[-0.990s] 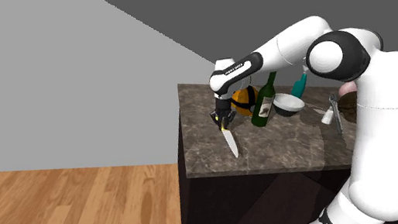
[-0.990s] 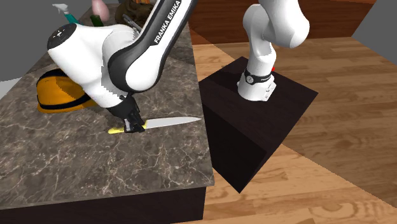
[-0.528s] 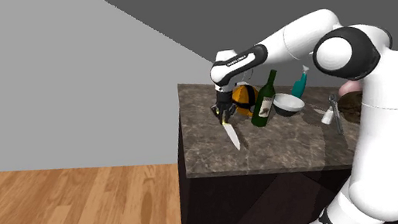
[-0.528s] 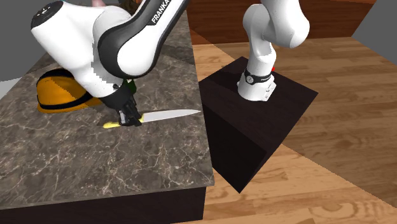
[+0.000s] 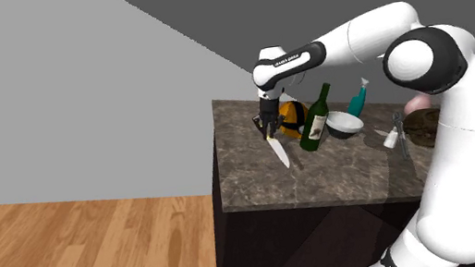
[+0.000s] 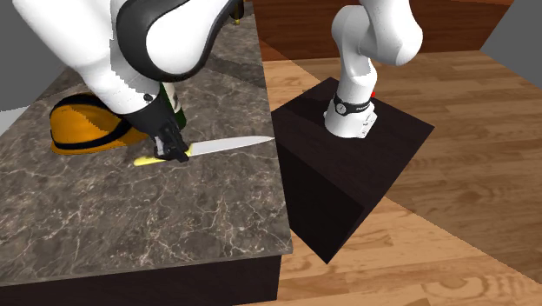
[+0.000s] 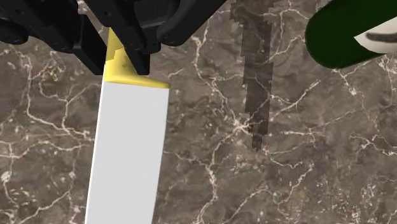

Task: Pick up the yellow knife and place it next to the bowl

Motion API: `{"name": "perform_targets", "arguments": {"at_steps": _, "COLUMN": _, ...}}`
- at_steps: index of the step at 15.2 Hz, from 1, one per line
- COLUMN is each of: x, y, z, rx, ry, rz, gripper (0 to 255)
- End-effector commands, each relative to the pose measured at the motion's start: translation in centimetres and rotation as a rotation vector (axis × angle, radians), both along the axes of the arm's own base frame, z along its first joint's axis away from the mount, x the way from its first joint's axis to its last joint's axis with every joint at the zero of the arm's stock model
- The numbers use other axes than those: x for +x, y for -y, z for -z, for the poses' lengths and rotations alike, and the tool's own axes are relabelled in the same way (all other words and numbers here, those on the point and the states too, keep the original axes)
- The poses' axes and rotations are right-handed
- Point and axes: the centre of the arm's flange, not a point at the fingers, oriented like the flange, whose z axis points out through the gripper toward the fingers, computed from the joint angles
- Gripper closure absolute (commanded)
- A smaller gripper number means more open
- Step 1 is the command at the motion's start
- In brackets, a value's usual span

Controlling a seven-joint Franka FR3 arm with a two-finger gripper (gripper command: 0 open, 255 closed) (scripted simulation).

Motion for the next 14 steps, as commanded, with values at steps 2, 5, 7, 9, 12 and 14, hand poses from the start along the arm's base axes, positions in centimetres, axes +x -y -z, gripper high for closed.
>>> {"name": "perform_targets", "arguments": {"at_steps": 2, "x": -0.1, "y": 0.0, "z": -1.5, "rx": 0.0, "ry": 0.0, "rz": 0.0, "gripper": 255}}
{"name": "perform_targets", "arguments": {"at_steps": 5, "x": -0.1, "y": 0.0, "z": -3.1, "rx": 0.0, "ry": 0.0, "rz": 0.0, "gripper": 255}}
{"name": "perform_targets", "arguments": {"at_steps": 7, "x": -0.1, "y": 0.0, "z": -4.2, "rx": 0.0, "ry": 0.0, "rz": 0.0, "gripper": 255}}
{"name": "perform_targets", "arguments": {"at_steps": 9, "x": -0.1, "y": -0.1, "z": -5.0, "rx": 0.0, "ry": 0.0, "rz": 0.0, "gripper": 255}}
{"name": "perform_targets", "arguments": {"at_steps": 12, "x": -2.8, "y": 2.9, "z": -5.0, "rx": 0.0, "ry": 0.0, "rz": 0.0, "gripper": 255}}
{"name": "perform_targets", "arguments": {"at_steps": 14, "x": -4.5, "y": 4.8, "z": -5.0, "rx": 0.0, "ry": 0.0, "rz": 0.0, "gripper": 255}}
